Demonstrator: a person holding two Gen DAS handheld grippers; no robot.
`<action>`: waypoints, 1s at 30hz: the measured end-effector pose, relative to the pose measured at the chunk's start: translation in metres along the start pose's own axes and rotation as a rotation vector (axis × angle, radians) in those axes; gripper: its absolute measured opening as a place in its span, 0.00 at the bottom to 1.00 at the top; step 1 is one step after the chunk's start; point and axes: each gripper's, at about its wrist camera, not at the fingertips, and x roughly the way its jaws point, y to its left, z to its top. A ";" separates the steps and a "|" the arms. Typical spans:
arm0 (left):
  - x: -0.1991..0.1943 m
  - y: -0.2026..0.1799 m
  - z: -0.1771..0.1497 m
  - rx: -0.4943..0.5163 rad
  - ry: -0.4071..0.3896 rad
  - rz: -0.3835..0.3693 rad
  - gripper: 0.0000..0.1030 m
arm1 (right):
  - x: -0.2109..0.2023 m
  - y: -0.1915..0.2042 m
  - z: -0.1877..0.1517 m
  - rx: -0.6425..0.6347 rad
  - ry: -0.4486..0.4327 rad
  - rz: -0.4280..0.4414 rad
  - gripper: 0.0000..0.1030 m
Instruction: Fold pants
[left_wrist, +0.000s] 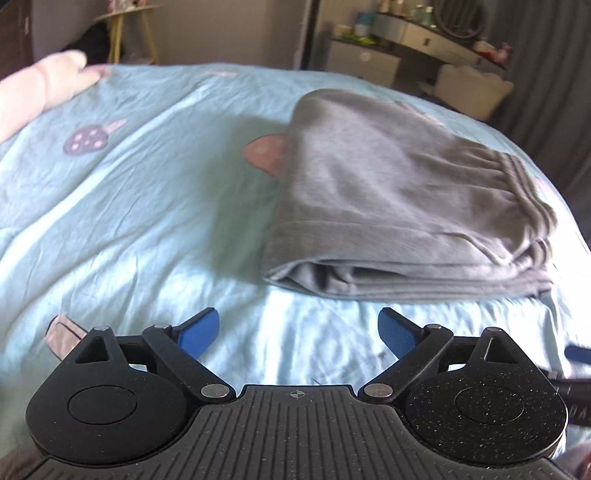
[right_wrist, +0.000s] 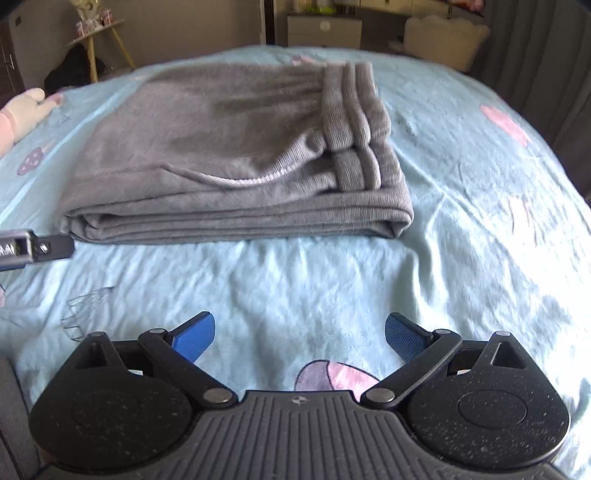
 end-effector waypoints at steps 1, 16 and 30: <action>-0.004 -0.003 -0.003 0.016 -0.006 0.000 0.96 | -0.007 0.002 0.000 0.014 -0.035 -0.002 0.96; -0.020 -0.022 -0.014 0.082 -0.131 0.039 0.99 | -0.023 0.025 0.002 -0.115 -0.226 -0.047 0.96; 0.002 -0.023 -0.014 0.094 -0.083 0.005 0.99 | -0.009 0.021 -0.006 -0.080 -0.204 -0.038 0.96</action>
